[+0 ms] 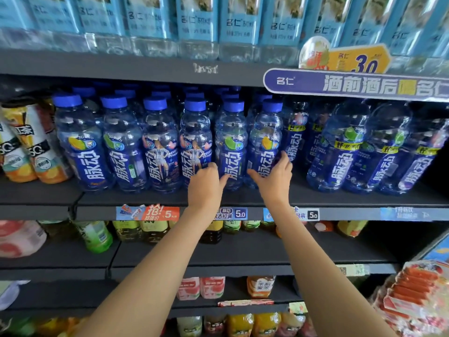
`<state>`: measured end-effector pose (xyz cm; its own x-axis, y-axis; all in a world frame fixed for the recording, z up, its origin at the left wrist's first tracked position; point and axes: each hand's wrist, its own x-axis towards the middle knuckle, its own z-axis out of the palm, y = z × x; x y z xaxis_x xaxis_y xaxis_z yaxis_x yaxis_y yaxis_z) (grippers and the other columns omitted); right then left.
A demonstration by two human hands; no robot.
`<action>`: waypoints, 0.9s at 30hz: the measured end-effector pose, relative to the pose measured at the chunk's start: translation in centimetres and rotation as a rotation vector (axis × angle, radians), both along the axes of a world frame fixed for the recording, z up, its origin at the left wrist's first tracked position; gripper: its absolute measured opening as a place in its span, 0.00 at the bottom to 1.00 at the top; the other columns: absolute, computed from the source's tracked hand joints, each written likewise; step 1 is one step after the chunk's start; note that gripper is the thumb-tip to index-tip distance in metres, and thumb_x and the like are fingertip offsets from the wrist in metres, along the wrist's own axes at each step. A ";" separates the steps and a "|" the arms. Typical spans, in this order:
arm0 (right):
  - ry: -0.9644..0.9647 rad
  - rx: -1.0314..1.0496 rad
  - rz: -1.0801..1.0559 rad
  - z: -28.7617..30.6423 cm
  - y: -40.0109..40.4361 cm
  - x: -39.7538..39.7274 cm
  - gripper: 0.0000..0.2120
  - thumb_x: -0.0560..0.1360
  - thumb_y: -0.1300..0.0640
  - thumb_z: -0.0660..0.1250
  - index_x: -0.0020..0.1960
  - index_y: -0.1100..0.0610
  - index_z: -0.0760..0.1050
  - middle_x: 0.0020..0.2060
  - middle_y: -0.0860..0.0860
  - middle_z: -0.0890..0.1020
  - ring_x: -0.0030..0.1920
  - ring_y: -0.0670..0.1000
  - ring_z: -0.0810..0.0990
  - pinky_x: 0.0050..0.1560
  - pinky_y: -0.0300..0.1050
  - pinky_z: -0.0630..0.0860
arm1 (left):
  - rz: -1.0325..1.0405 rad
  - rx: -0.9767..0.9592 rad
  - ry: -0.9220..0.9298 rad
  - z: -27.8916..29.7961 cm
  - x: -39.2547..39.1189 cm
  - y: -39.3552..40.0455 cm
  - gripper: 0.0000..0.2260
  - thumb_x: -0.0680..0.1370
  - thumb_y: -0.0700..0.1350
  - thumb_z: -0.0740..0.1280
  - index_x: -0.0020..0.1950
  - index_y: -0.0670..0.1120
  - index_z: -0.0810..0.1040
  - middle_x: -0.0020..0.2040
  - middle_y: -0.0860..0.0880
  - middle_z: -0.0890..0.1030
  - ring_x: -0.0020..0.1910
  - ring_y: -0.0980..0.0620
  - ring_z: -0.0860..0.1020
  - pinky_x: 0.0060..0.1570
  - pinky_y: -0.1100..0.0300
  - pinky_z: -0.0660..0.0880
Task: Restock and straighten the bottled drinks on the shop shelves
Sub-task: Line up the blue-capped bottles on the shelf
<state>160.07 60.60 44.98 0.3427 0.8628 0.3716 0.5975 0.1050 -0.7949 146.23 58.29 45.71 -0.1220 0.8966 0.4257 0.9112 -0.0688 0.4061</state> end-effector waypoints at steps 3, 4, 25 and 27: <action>-0.104 0.351 -0.043 1.5 -1.8 -1.6 0.31 0.72 0.57 0.72 0.69 0.65 0.62 0.65 0.61 0.65 0.65 0.56 0.64 0.62 0.38 0.61 | -0.070 0.153 -0.097 -0.3 -2.0 -2.0 0.11 0.78 0.48 0.63 0.57 0.44 0.75 0.46 0.48 0.82 0.45 0.49 0.80 0.44 0.54 0.77; -0.130 0.430 -0.017 2.1 -2.1 -2.6 0.28 0.72 0.58 0.72 0.66 0.65 0.65 0.64 0.61 0.67 0.63 0.55 0.65 0.61 0.38 0.62 | -0.072 0.233 -0.111 -0.3 -3.0 -2.7 0.10 0.77 0.46 0.65 0.56 0.43 0.75 0.46 0.49 0.82 0.45 0.49 0.80 0.44 0.55 0.77; -0.033 -0.080 -0.216 1.7 -2.3 -17.2 0.39 0.69 0.46 0.73 0.70 0.63 0.58 0.64 0.60 0.71 0.66 0.61 0.67 0.61 0.56 0.69 | -0.108 0.304 0.650 -0.6 -19.3 -3.0 0.40 0.59 0.47 0.80 0.69 0.55 0.69 0.71 0.44 0.68 0.71 0.37 0.62 0.60 0.35 0.66; 0.046 -0.041 -0.227 1.8 -2.6 -17.8 0.35 0.69 0.50 0.74 0.66 0.64 0.60 0.64 0.60 0.69 0.64 0.60 0.69 0.58 0.52 0.70 | -0.118 0.285 0.682 -0.9 -19.4 -3.1 0.40 0.60 0.42 0.79 0.69 0.57 0.68 0.71 0.44 0.68 0.71 0.35 0.62 0.60 0.33 0.64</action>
